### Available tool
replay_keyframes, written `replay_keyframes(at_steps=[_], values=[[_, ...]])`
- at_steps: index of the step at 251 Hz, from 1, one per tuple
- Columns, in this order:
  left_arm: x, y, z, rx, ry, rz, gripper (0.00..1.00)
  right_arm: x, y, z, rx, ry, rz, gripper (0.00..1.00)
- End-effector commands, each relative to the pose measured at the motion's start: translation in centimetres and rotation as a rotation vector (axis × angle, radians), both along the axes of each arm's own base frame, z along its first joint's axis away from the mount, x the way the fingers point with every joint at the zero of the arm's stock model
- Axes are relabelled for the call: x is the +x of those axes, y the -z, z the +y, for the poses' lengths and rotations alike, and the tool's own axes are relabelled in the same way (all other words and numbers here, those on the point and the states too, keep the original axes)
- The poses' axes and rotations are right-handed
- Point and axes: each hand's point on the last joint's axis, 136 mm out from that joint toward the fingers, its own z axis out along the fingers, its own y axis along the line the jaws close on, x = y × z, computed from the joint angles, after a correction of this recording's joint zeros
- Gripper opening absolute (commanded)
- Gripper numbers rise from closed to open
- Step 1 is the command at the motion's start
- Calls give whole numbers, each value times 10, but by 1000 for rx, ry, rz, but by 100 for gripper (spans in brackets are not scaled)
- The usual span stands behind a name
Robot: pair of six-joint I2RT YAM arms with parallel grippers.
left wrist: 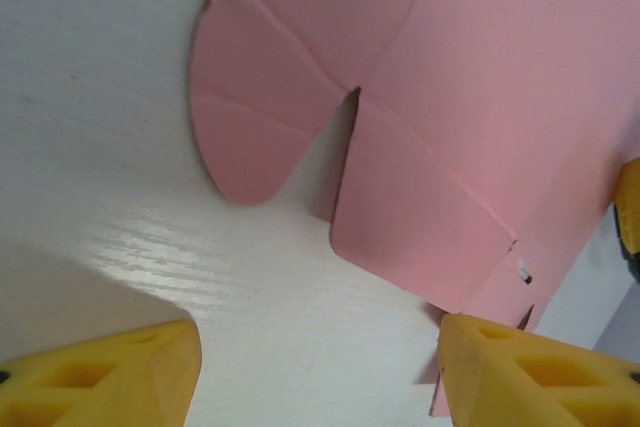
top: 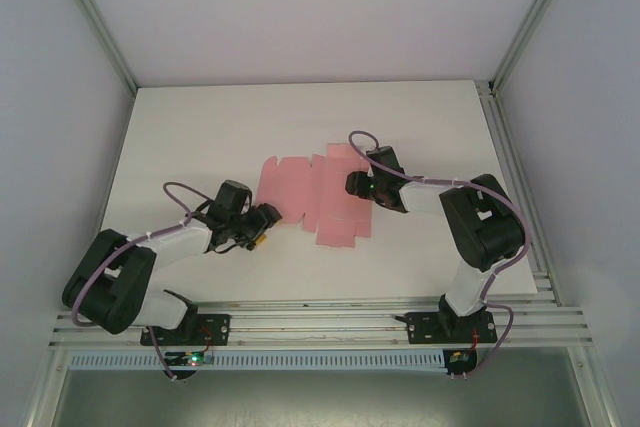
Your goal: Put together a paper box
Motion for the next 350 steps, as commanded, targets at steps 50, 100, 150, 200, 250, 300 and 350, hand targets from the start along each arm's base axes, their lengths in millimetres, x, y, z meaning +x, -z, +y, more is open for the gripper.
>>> replay_keyframes(at_steps=[50,100,150,200,250,300,350], values=[[63,-42,-41,-147,-9,-302,59,-92,82,-25,-118,-4,393,46],[71,-49,-29,-51,-22,-375,58,-92,81,-22,-108,-8,396,46],[82,-54,-27,-22,-34,-455,50,-91,79,-19,-95,-24,394,45],[97,-61,-35,9,11,-551,41,-91,76,-12,-52,-47,369,45],[106,-40,-40,54,24,-489,30,-91,73,-13,-52,-45,353,45],[105,-44,-41,80,62,-533,0,-88,63,-12,-31,-52,296,47],[104,-95,-50,-23,76,-703,0,-54,-25,2,54,-105,-7,64]])
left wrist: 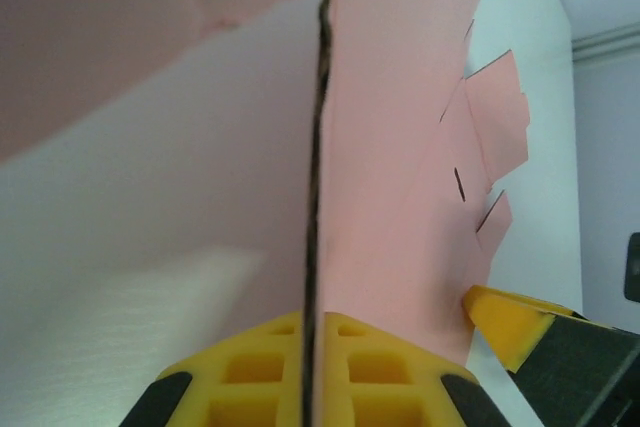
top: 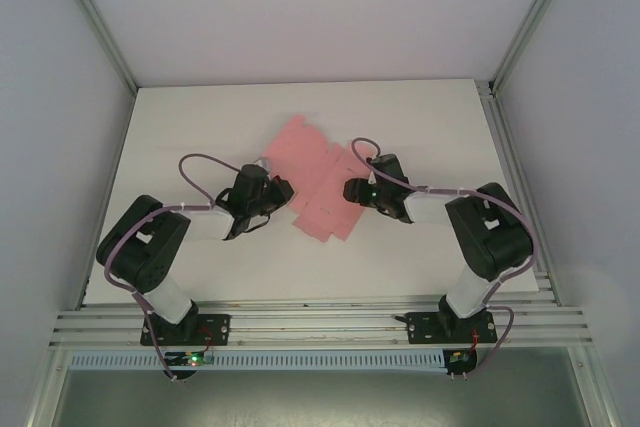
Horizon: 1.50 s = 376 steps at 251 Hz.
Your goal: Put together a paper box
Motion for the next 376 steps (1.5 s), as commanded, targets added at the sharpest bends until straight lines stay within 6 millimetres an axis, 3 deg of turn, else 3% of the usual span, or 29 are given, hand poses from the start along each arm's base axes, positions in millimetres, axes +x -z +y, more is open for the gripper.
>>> replay_keyframes(at_steps=[1,24,46,72,98,119,153,167,205,233,242,262,279,316,342,363,376], values=[[9,-59,-11,-72,33,-205,0,-25,-16,-6,-22,-48,-1,65],[5,-90,-22,-150,85,-262,0,-11,-76,-10,21,-20,-215,79],[1,-132,-32,-237,135,-342,0,-10,-127,-19,85,20,-372,88],[-4,-179,-36,-282,168,-420,0,-17,-168,-41,167,109,-498,94],[-17,-233,-39,-319,222,-555,0,-29,-198,-56,327,177,-596,98],[-28,-274,-38,-340,254,-652,0,-32,-208,-69,458,250,-599,98],[-44,-324,-37,-386,300,-764,0,-32,-229,-57,603,203,-595,98],[-50,-338,-38,-412,316,-790,0,-35,-248,-47,697,140,-627,98],[-55,-352,-35,-443,284,-827,0,-45,-290,-34,886,15,-684,95],[-61,-359,-35,-461,287,-861,0,-48,-305,-21,926,-59,-671,86],[-63,-361,-35,-460,290,-870,0,-48,-309,-18,931,-72,-674,82],[-63,-359,-31,-431,259,-882,0,-49,-315,-16,941,-86,-684,62],[-60,-353,-25,-388,214,-876,0,-49,-315,-20,935,-65,-700,44],[-55,-339,-14,-334,147,-868,0,-52,-308,-26,845,-35,-721,18],[-53,-328,-12,-294,134,-846,0,-56,-314,-24,795,-62,-749,0],[-50,-312,-5,-235,101,-804,0,-53,-309,-22,710,-73,-735,0],[-47,-296,2,-176,66,-755,11,-51,-303,-19,637,-95,-724,0]])
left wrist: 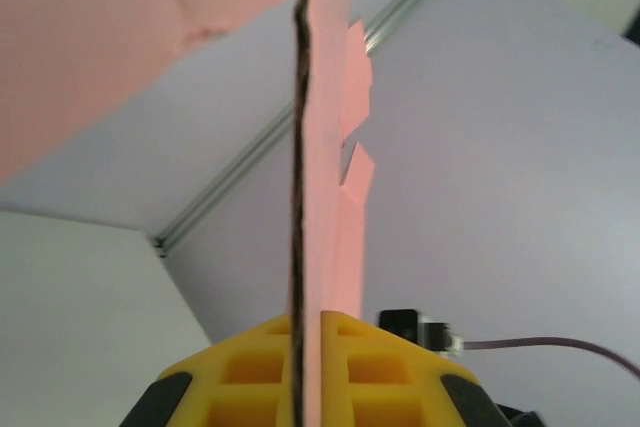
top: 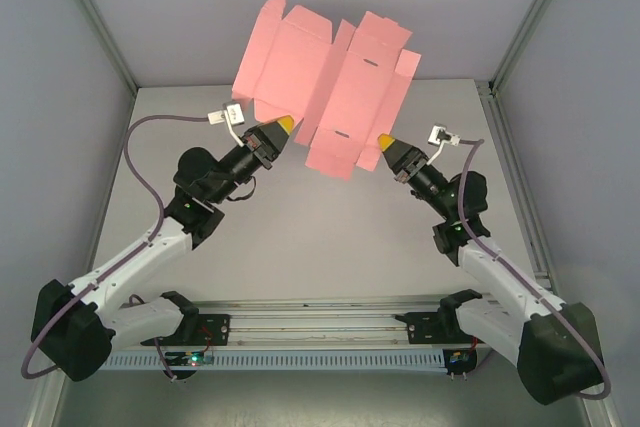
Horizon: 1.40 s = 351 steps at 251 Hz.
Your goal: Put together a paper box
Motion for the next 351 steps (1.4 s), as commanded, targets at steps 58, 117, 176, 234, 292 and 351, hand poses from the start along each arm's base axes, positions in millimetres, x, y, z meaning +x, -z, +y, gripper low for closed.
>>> replay_keyframes(at_steps=[58,117,176,234,292,351], values=[[-22,110,87,537,-375,302,100,-11,43,19,-690,-86,-44,0],[-48,69,126,682,-473,277,100,-31,31,13,-1239,-258,-209,0],[-42,32,127,725,-503,194,100,-73,28,3,-1487,-618,-341,0],[-28,48,116,794,-464,220,100,-83,31,4,-1565,-895,-482,0],[-6,78,77,839,-302,227,100,-17,82,38,-1547,-988,-549,0],[33,151,110,903,-400,463,100,47,140,60,-1618,-927,-524,0]])
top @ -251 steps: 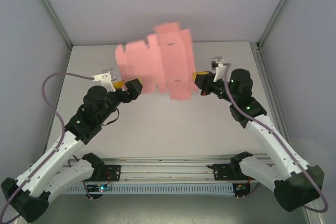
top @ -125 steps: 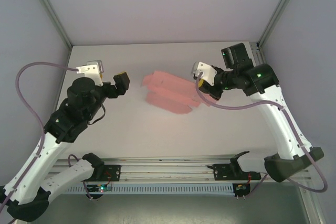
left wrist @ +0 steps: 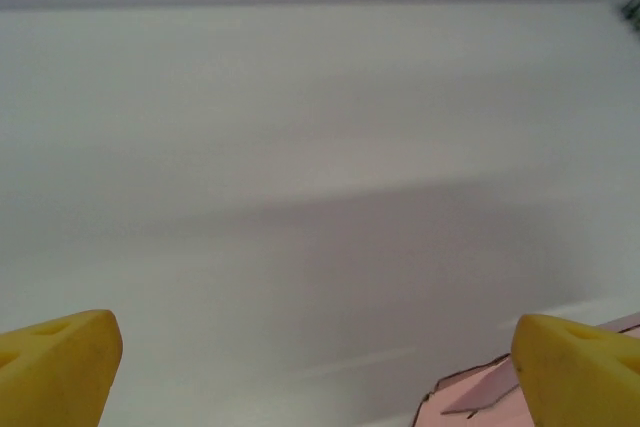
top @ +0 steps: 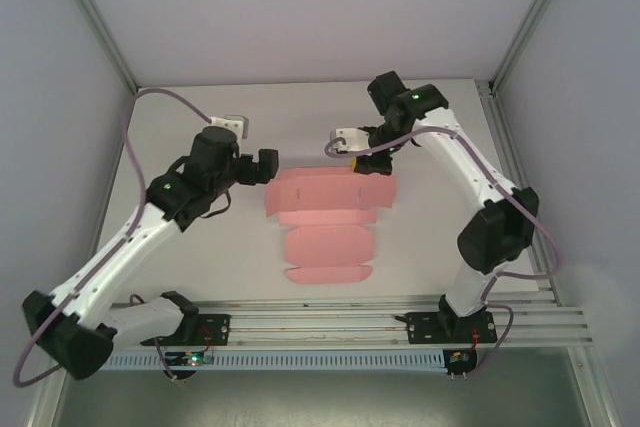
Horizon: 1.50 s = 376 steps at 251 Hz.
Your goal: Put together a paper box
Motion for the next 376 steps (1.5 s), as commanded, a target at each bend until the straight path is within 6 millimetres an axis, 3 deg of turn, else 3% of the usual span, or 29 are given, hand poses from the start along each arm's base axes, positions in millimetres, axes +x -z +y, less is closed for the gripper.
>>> replay_keyframes(at_steps=[1,34,49,113,199,281,335,376], values=[[16,25,24,-14,-89,39,100,28,18,14,-9,-19,-87,0],[28,58,45,-153,-137,125,100,28,51,18,-76,-65,-95,0],[30,68,41,-162,-96,123,100,28,56,22,-56,-69,-118,0],[38,105,18,-169,60,190,100,22,41,32,81,-75,-130,0],[35,116,-4,-209,197,212,100,23,41,27,88,-49,-101,0],[29,104,-40,-325,420,168,100,17,46,30,111,-58,-43,0],[44,106,-31,-340,312,159,100,19,50,40,147,-26,-55,0],[58,117,-25,-385,207,164,100,41,52,54,217,101,-220,0]])
